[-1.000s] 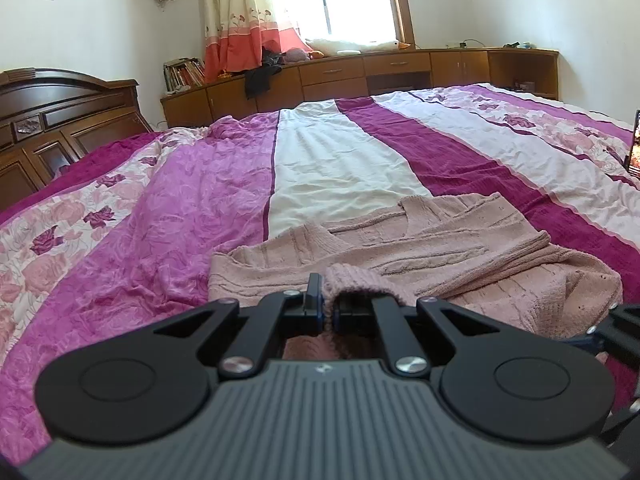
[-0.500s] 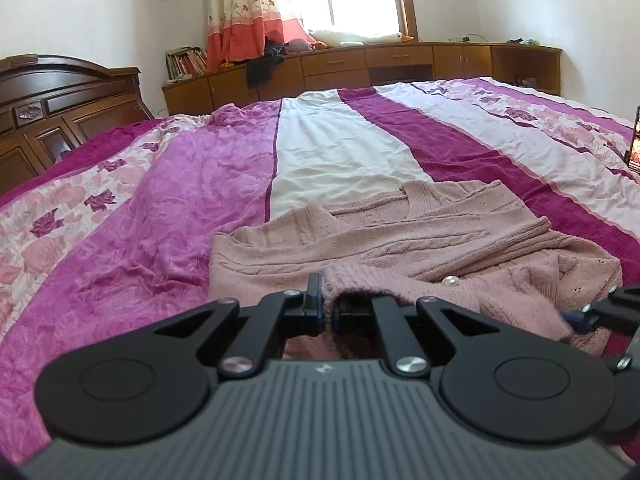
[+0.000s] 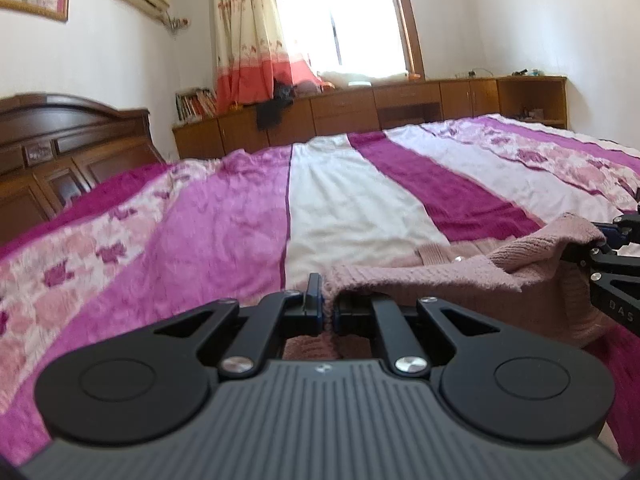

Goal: Fold small clothes
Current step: 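Lift the hem with both grippers and fold it toward the collar, then lower the folded hem onto the cardigan and open both grippers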

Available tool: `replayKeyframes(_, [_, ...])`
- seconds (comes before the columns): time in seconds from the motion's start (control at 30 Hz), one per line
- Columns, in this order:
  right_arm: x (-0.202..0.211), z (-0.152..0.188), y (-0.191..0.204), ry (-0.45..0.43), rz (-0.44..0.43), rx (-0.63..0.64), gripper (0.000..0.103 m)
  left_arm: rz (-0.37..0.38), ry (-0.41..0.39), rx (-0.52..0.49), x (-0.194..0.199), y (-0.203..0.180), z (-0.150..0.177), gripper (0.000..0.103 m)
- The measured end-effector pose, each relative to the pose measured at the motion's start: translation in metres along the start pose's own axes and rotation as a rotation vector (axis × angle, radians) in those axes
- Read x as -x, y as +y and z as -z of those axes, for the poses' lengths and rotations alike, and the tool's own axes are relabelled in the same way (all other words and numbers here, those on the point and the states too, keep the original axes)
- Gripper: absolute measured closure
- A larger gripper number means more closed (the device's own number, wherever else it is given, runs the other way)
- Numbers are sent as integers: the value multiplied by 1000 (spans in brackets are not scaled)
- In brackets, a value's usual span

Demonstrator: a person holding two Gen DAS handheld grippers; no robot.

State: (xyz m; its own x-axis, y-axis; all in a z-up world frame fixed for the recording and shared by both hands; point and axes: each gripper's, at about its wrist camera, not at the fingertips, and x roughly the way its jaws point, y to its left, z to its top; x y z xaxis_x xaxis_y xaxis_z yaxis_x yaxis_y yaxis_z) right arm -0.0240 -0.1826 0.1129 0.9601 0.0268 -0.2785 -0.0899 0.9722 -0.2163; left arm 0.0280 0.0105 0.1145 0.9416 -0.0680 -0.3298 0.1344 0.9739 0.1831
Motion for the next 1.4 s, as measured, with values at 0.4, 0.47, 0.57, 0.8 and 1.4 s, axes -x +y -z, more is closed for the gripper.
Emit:
replayKeyframes(0.4, [-111, -32, -8, 28, 12, 57, 85, -28, 2, -43, -89, 1, -25, 96])
replayKeyframes(0.47, [-137, -26, -6, 55, 15, 69, 85, -33, 30, -43, -112, 2, -19, 96])
replayKeyframes(0.57, [-172, -14, 1, 97, 8, 82, 85, -35, 77, -38, -146, 3, -7, 96])
replayKeyframes(0.8, [-242, 19, 18, 211, -7, 103, 84, -23, 208, -20, -214, 3, 28, 96])
replayKeyframes(1.4, [-240, 25, 1, 277, -97, -68, 48, 19, 275, 23, -209, 11, 32, 91])
